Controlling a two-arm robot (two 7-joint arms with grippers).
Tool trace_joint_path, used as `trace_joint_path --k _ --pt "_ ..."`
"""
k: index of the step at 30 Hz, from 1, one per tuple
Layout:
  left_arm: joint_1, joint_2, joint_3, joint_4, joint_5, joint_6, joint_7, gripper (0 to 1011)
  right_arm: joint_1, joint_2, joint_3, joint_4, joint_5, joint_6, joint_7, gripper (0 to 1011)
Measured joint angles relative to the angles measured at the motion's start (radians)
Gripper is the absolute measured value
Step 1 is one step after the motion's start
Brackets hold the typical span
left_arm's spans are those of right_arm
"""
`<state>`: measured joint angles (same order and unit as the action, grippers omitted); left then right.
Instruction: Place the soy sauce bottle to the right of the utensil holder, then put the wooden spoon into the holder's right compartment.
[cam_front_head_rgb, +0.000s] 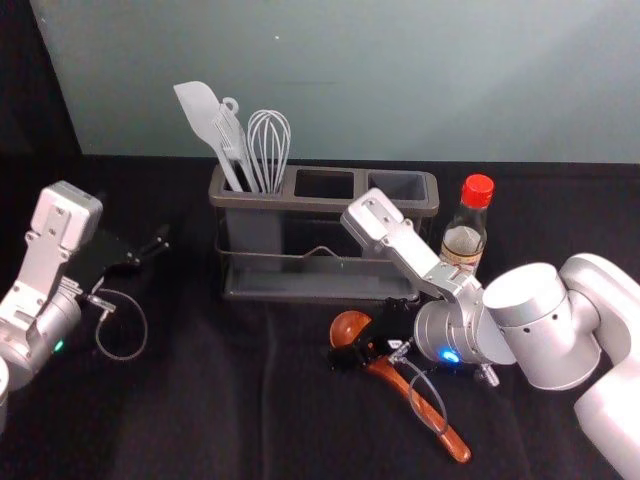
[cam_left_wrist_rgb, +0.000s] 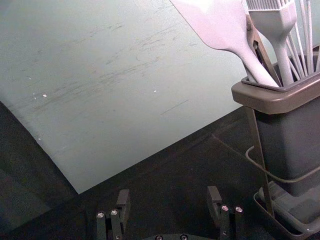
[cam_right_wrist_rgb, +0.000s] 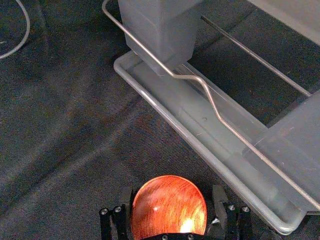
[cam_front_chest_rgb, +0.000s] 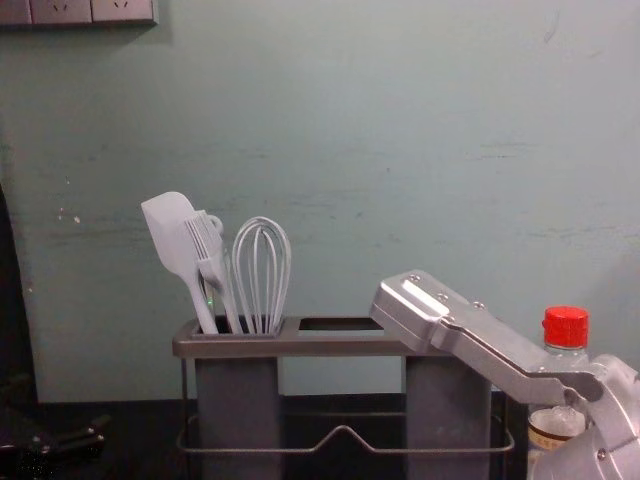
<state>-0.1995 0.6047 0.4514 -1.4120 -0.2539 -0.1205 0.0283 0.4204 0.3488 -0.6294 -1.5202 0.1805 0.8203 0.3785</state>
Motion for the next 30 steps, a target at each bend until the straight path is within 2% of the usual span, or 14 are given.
trace_joint_path --k 2,7,13,30 --pt "0.0 0.0 0.0 0.0 0.0 0.0 0.0 1005 0.0 0.0 0.0 0.0 0.0 0.0 0.0 1003" --pt "0.0 0.0 0.0 0.0 0.0 0.0 0.0 1005 0.0 0.0 -0.001 -0.001 0.001 0.001 0.001 909" --pt "0.0 0.0 0.0 0.0 0.0 0.0 0.0 1005 0.0 0.001 -0.001 -0.001 0.001 0.001 0.001 860" --pt "0.0 0.0 0.0 0.0 0.0 0.0 0.0 1005 -0.008 0.006 0.004 -0.013 -0.002 0.0 0.001 841"
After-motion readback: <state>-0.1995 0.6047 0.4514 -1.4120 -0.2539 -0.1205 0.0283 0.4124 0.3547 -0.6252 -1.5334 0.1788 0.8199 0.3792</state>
